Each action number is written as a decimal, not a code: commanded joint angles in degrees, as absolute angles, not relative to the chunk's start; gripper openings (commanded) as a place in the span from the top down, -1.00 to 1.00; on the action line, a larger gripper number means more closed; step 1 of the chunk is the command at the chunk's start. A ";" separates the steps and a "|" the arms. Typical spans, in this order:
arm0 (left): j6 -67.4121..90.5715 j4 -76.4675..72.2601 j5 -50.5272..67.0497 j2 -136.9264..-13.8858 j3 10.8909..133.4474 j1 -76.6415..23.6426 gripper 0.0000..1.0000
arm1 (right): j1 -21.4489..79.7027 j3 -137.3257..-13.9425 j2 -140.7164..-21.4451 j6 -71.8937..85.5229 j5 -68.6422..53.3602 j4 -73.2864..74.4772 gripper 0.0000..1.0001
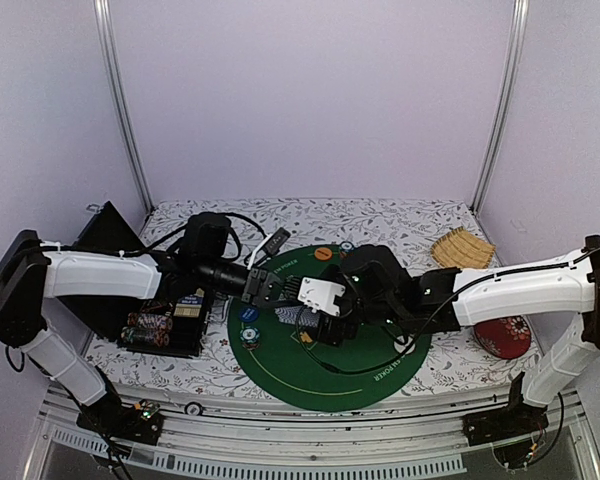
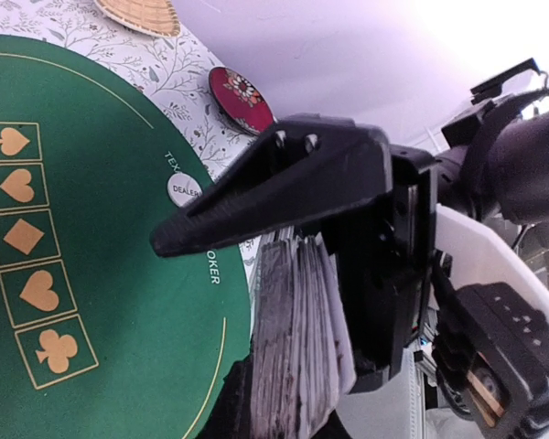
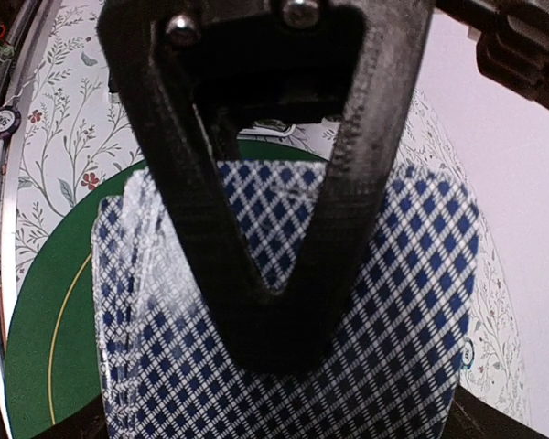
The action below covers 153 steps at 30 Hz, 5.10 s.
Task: Distribute texas hold em gaming equipment
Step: Pass from the left arm to the right, then pick up the poker card from the face-down deck piles.
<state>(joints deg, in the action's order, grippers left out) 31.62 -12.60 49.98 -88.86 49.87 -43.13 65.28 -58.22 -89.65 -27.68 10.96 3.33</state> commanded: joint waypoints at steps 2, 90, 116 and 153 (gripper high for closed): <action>32.80 -13.86 53.32 -88.83 48.78 -44.03 1.00 | 63.97 -60.67 -89.89 -27.05 11.48 0.11 -0.91; 21.68 11.29 32.34 -84.31 61.02 -41.46 -0.46 | 62.05 -61.69 -90.97 -26.74 5.94 2.36 0.00; 20.81 11.82 31.81 -80.33 60.56 -41.39 -0.05 | 61.86 -62.29 -91.40 -26.72 6.18 3.08 0.02; 19.77 10.60 34.72 -78.56 59.76 -40.34 1.00 | 60.47 -59.90 -89.89 -26.32 4.24 2.42 0.04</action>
